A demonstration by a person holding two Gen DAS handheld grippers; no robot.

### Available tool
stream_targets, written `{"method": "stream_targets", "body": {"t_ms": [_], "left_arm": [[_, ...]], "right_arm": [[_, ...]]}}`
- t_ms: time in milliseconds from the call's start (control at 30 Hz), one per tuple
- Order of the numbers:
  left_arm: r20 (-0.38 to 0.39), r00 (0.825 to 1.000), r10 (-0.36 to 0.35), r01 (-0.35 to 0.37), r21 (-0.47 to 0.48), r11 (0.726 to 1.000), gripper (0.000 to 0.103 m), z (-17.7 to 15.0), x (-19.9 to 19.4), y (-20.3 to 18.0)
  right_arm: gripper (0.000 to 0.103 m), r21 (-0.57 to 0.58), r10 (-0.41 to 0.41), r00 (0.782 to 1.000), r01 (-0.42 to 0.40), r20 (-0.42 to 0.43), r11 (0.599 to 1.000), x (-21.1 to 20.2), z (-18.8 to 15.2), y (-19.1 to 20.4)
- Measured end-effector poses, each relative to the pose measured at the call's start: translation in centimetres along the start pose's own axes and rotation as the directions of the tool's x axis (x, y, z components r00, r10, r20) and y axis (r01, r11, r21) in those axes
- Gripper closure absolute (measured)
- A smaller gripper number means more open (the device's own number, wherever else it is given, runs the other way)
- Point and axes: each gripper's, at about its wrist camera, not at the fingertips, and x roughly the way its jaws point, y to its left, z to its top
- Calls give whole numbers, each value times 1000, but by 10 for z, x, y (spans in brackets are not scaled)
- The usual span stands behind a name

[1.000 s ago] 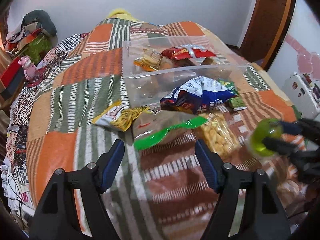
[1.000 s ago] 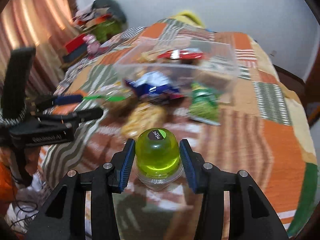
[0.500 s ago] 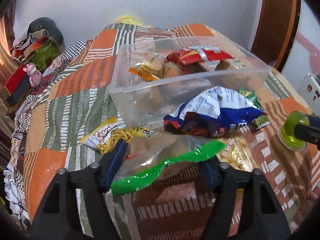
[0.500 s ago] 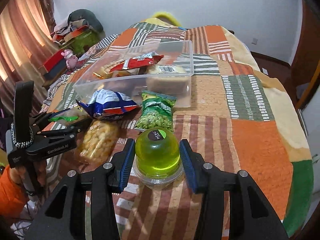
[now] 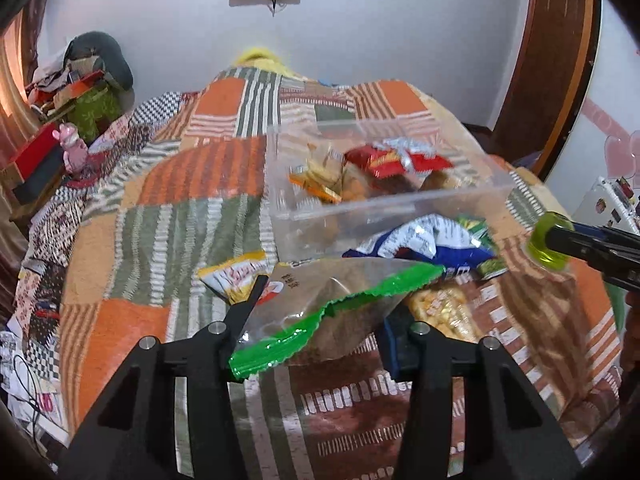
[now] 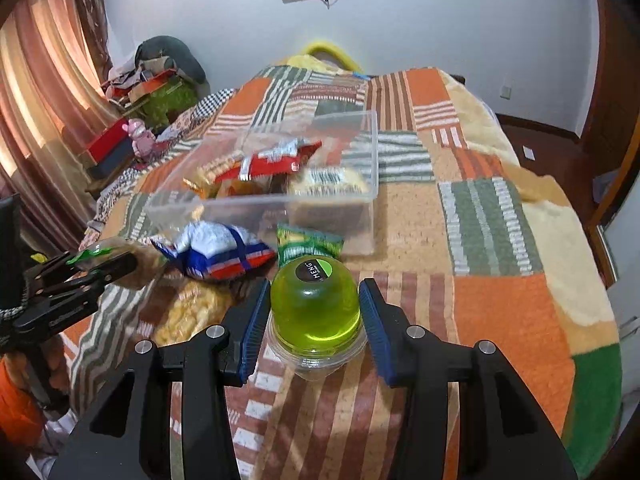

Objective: Organize snacks
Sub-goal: 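Lower the bottle into the clear box and open the right gripper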

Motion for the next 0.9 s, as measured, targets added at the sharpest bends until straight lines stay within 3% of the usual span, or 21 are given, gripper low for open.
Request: {"method": "stream_targets", "body": {"t_ms": [367,667,900], "left_arm": [[133,991,-19,20,-6,1000,56,53,-31,-7],[162,987,-2,8,-34,999,56,99,-4,-9],[140,990,3,-1,-12,1000,56,124,34,-17]], "right_arm": [[61,-22,7,996,-5,85,1000,0,40,4],[60,-46,5,991,1,132,999,20,79,10],[60,-36,-21,995,24,101,999,58,101,4]]}}
